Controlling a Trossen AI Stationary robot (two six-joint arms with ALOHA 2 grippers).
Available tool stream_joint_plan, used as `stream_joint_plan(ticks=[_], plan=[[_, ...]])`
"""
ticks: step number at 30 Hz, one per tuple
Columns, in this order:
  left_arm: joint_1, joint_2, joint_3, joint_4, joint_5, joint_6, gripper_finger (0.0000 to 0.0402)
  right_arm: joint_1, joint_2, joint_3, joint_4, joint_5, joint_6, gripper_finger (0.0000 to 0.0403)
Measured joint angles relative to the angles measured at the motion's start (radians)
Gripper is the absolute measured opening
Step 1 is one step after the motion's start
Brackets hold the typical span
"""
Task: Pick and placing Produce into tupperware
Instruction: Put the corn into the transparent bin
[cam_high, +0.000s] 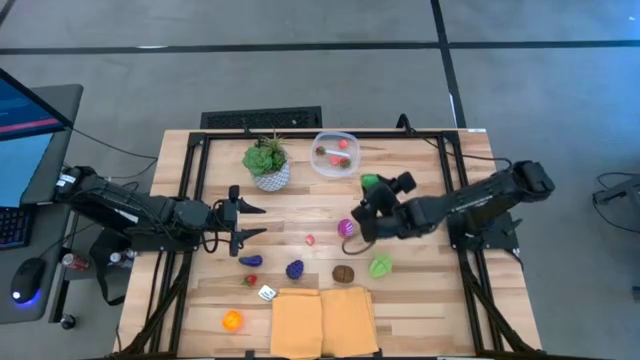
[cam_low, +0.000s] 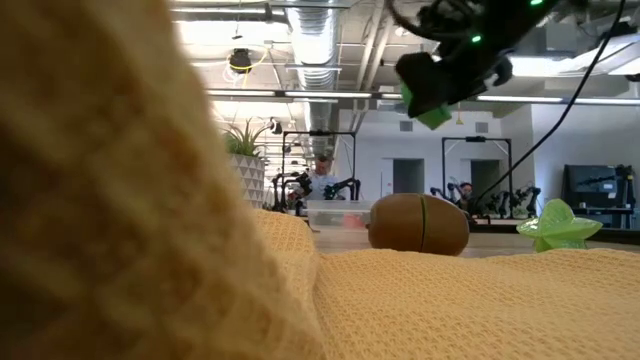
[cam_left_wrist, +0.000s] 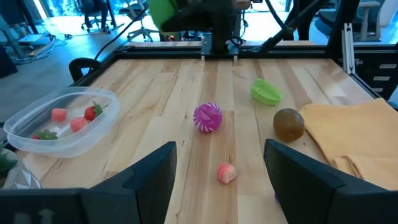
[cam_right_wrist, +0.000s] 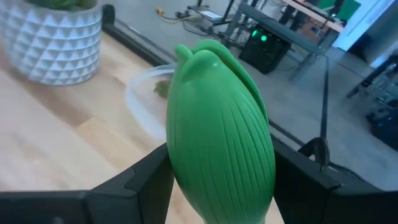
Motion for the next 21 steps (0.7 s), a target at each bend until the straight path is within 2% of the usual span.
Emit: stream_joint_plan(ticks=[9,17,21], plan=[[0.000,0.000,0.000,0.000,0.000,0.000,0.0233,-0.202,0.000,0.000,0.290,-0.172,-0.352,0.0255],[0.000,0.000,0.000,0.000,-0.001,-0.001,0.0233,-0.369,0.021,-0.001,0.458,-0.387,-0.525,0.0255],[0.000,0.000,0.000,0.003,-0.001,-0.002,0.0233,-0.436,0.082,-0.003,0.543,-0.483,-0.577,0.0255]])
